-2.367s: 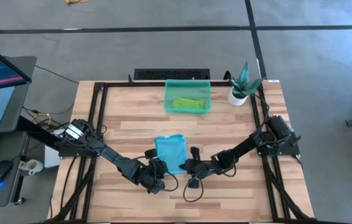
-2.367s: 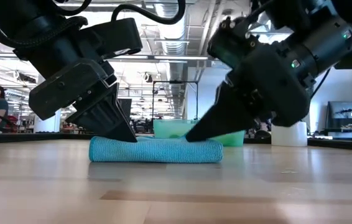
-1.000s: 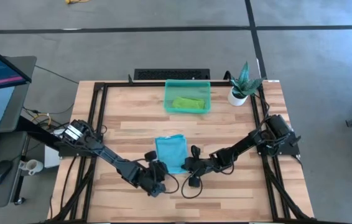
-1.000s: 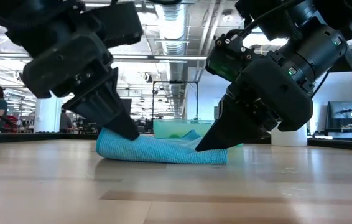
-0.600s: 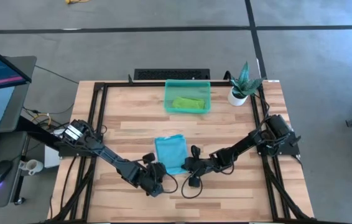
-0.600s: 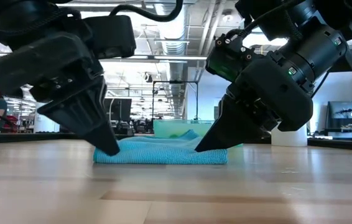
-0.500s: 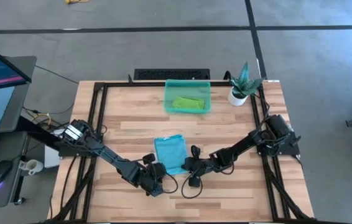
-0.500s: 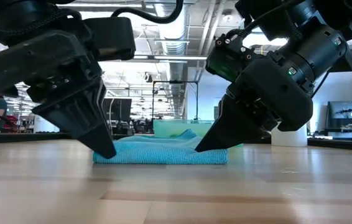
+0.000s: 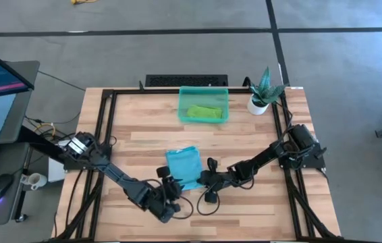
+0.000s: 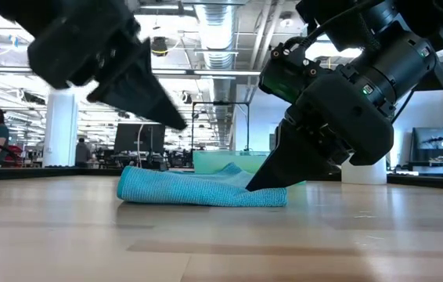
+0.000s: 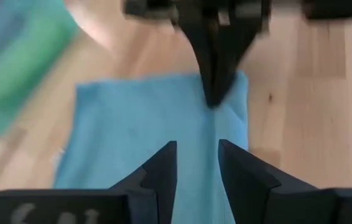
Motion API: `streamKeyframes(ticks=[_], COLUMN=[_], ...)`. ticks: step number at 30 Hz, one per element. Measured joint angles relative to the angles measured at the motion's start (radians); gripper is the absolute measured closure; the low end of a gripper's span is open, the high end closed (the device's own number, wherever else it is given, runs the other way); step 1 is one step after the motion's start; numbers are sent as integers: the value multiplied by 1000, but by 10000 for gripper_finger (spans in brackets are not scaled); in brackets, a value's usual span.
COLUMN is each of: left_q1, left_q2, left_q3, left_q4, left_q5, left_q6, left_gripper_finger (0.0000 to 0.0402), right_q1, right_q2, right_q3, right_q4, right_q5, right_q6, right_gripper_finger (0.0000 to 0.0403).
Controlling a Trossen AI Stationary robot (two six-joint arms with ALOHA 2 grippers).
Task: Roll microfiber towels into tight, uniform cylinder then place into a basket
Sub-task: Roll the blue microfiber cloth
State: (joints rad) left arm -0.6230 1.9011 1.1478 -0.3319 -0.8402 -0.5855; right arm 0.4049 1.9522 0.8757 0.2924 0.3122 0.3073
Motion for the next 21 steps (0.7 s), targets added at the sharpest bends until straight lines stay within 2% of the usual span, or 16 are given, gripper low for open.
streamKeyframes(ticks=[2, 6, 10, 17, 21], left_q1=[-6, 9, 38, 76, 83], left_q2=[0, 0, 0, 0, -3], left_q3=[2, -24, -76, -189, -199], left_q4=[1, 6, 33, 240, 243], left_q5=[-54, -41, 34, 216, 289], left_q6=[-4, -31, -74, -18, -2], left_gripper_finger=[295, 299, 300, 300, 300], right_q1=[0, 0, 0, -1, -1], right_q2=[0, 0, 0, 0, 0], right_q3=[0, 0, 0, 0, 0], right_q4=[0, 0, 0, 0, 0], right_q5=[0, 0, 0, 0, 0], right_q6=[0, 0, 0, 0, 0], right_gripper_finger=[388, 389, 387, 389, 386])
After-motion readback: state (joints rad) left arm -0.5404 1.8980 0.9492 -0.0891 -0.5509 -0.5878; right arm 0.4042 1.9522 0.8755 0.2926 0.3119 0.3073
